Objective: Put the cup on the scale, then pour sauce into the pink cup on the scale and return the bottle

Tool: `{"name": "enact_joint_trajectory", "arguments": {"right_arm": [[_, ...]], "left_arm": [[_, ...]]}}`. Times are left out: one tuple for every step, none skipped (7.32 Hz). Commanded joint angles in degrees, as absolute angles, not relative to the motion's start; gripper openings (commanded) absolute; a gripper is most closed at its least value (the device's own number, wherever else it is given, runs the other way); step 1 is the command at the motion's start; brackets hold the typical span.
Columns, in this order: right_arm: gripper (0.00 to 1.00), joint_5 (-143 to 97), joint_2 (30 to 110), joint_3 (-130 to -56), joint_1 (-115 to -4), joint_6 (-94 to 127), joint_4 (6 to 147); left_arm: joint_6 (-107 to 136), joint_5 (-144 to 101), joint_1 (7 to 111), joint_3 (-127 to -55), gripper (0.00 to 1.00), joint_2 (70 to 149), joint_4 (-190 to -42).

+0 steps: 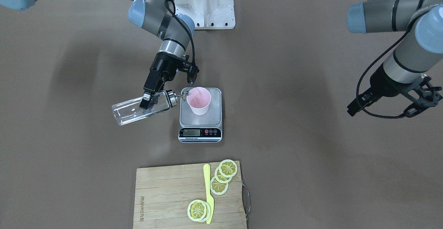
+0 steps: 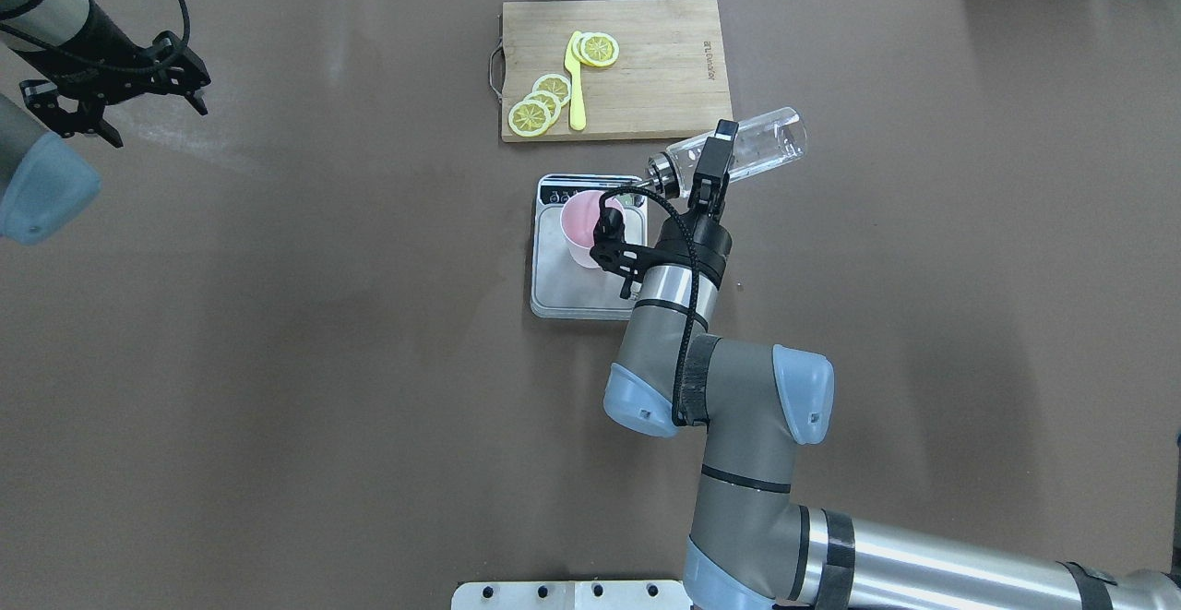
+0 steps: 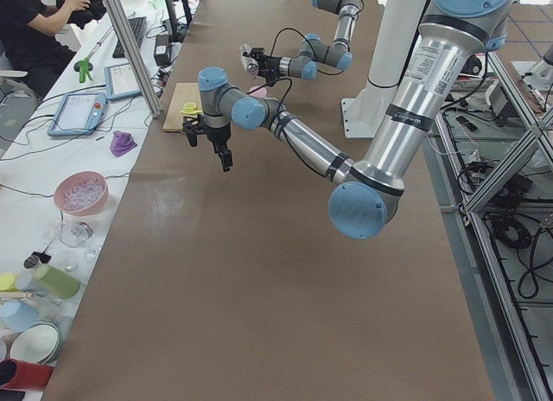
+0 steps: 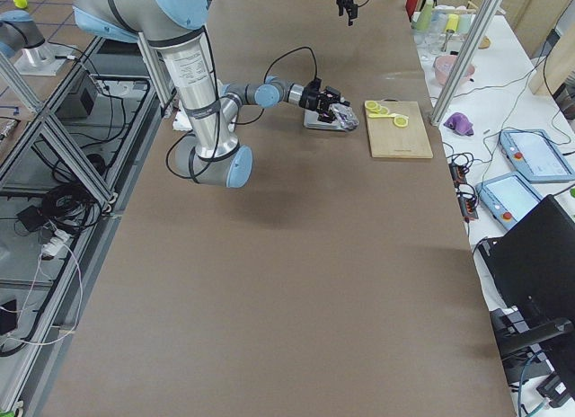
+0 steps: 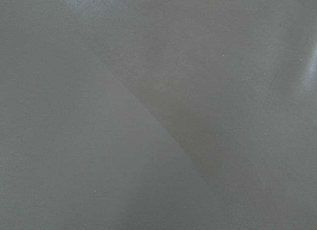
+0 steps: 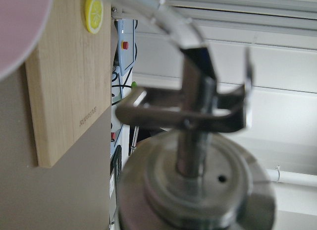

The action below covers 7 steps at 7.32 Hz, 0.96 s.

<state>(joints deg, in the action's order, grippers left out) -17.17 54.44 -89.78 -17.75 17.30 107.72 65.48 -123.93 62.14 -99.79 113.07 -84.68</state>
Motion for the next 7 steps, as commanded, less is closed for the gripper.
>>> {"name": "enact_joint_trajectory", "arguments": {"right_arm": [[0.0, -17.9, 53.8, -89.6, -17.8, 18.7, 106.8], [0.0, -21.2, 53.9, -89.6, -17.8, 22.4, 104.1], [0.0, -23.4, 54.1, -90.1, -17.8, 24.1, 102.8], [0.0, -24.9, 54.4, -90.0, -17.6, 29.4, 100.0], [0.0, -27.5, 54.3, -90.4, -17.5, 31.2, 98.5], [0.0, -29.5, 54.3, -91.3, -17.5, 32.8, 96.7], [0.0, -32.9, 54.5, -93.0, -17.9, 33.5, 92.7]], "left_arm": [[65.5, -123.9, 62.1, -99.7, 0.98, 113.0, -84.9], [65.5, -123.9, 62.1, -99.7, 0.98, 113.0, -84.9], [65.5, -123.9, 62.1, -99.7, 0.98, 113.0, -84.9], [65.5, -123.9, 62.2, -99.7, 0.98, 113.0, -84.9], [65.5, -123.9, 62.4, -99.7, 0.98, 113.0, -84.8], [65.5, -123.9, 62.5, -99.8, 0.98, 113.0, -84.8], [65.5, -123.9, 62.5, -99.8, 0.98, 113.0, -84.8]]}}
